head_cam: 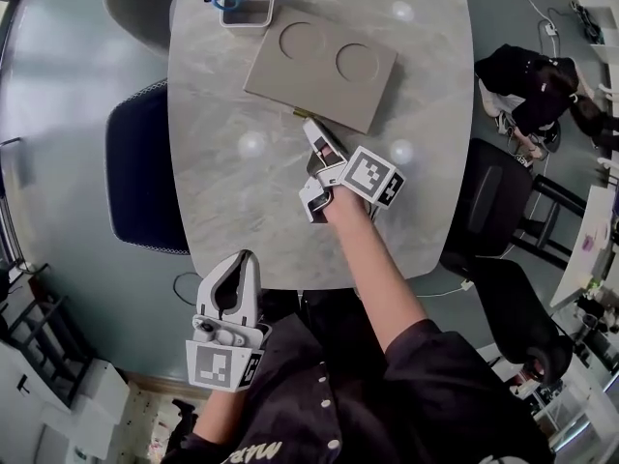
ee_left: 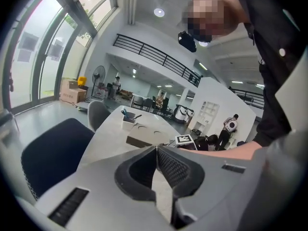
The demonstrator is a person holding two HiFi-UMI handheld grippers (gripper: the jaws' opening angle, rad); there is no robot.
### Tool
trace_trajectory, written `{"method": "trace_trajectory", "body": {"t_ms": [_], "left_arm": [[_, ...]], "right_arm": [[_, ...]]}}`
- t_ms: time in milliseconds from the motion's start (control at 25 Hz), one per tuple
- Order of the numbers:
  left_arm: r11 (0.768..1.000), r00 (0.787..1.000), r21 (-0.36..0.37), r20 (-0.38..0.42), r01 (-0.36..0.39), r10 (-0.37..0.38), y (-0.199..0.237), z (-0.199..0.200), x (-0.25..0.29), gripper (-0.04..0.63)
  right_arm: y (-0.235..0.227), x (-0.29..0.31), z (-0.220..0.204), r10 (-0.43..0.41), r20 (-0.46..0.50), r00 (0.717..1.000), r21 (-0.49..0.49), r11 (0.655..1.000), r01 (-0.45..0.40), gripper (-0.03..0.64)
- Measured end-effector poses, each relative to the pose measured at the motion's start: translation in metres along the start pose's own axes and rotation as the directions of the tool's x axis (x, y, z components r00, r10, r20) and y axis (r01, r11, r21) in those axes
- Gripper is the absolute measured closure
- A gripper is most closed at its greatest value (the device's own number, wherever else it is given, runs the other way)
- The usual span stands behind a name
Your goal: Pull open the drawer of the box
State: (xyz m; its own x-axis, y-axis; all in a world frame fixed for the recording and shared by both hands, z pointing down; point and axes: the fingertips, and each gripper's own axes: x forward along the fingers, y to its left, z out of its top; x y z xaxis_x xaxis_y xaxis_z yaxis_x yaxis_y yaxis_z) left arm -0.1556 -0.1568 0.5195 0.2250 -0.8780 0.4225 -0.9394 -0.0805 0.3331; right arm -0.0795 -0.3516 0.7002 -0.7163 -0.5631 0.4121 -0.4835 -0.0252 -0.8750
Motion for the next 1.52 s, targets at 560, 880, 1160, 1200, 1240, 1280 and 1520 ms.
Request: {"method": "trace_trajectory", "body": {"t_ms": [560,880,1160,1200,1240,1280,1520], "left_arm": [[1.000,0.999,0.007,-0.030,-0.015,0.016,0.001,-0.024,-0.004,0.577],[1.000,0.999,0.009,-0.044,-0.004,0.004,-0.006,-0.032,-0.006,0.577],[1.000,0.999,0.017,-0.046,0.006,-0.005,-0.009,-0.038,-0.012,0.577],[1.000,0.999,0.016,-0.047,0.007,-0.006,-0.009,-0.039,-0.012,0.577],[1.000,0.999,0.015,-0.047,0.007,-0.006,-0.009,-0.040,-0.013,0.577],[1.000,0.999,0.014,-0.046,0.007,-0.006,-0.009,-0.041,-0.014,0.577],[1.000,0.999,0.010,-0.036,0.011,-0.011,-0.013,-0.043,-0.024,0.577]], "right_arm": [[-0.009,0.003,-0.001,0.046,0.017,0.999,0.185,0.981,-0.049,0.586],[-0.011,0.002,-0.002,0.042,0.026,0.999,0.215,0.976,-0.047,0.592],[-0.011,-0.004,-0.014,0.034,0.008,0.999,0.199,0.979,-0.035,0.592],[-0.012,-0.004,-0.016,0.032,0.007,0.999,0.200,0.979,-0.032,0.592],[-0.012,-0.005,-0.019,0.029,0.005,1.000,0.202,0.979,-0.029,0.591],[-0.012,-0.007,-0.022,0.028,0.003,1.000,0.202,0.979,-0.028,0.591],[-0.010,-0.018,-0.040,0.028,-0.012,1.000,0.191,0.981,-0.025,0.592]]}}
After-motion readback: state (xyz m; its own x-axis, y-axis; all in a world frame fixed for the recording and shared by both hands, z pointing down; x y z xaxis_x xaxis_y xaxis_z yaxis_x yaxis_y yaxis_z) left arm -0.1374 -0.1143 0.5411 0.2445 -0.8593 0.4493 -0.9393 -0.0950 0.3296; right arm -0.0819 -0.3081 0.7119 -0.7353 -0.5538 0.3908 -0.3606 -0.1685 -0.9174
